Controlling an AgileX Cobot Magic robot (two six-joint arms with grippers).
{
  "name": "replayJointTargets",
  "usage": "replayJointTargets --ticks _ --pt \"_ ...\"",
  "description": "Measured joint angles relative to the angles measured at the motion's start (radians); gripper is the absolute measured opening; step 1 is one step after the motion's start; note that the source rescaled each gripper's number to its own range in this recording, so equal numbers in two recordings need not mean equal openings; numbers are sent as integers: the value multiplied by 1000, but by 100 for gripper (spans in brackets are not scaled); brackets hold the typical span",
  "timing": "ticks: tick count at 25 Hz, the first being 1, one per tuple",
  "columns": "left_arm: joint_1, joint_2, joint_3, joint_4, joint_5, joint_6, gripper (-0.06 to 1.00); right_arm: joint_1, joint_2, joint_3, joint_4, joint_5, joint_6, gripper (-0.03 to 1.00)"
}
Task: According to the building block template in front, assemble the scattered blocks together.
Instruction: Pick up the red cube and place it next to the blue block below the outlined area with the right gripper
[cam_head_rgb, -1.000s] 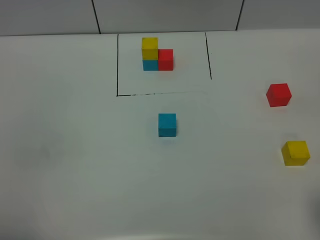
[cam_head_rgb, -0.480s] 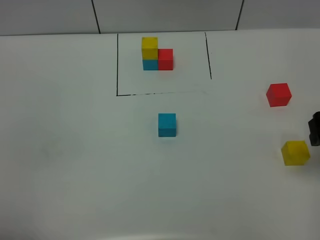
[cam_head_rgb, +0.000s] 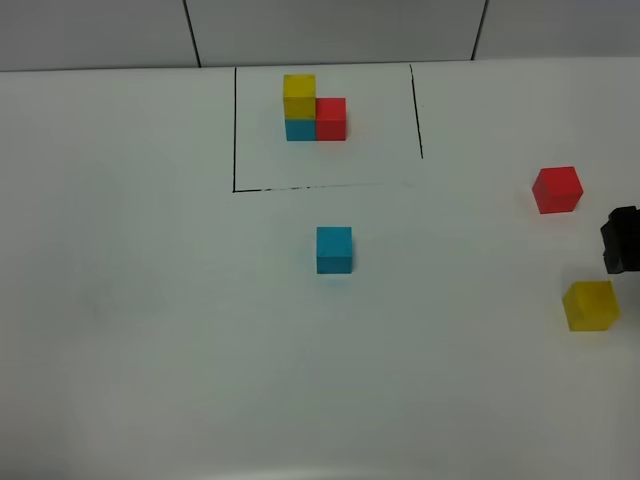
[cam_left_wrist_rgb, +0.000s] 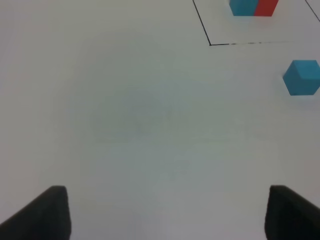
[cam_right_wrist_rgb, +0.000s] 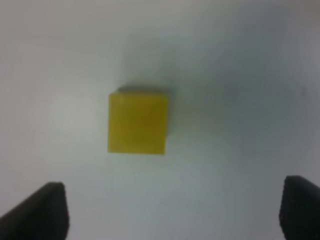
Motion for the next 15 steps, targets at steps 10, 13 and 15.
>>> replayJointTargets --ticks 10,13,15 --pt "0 0 0 0 0 0 97 -56 30 0 19 -28 -8 79" --pt "0 0 0 0 0 0 97 -71 30 0 19 -29 -10 79" --pt "0 0 0 0 0 0 97 -74 30 0 24 -32 -20 79"
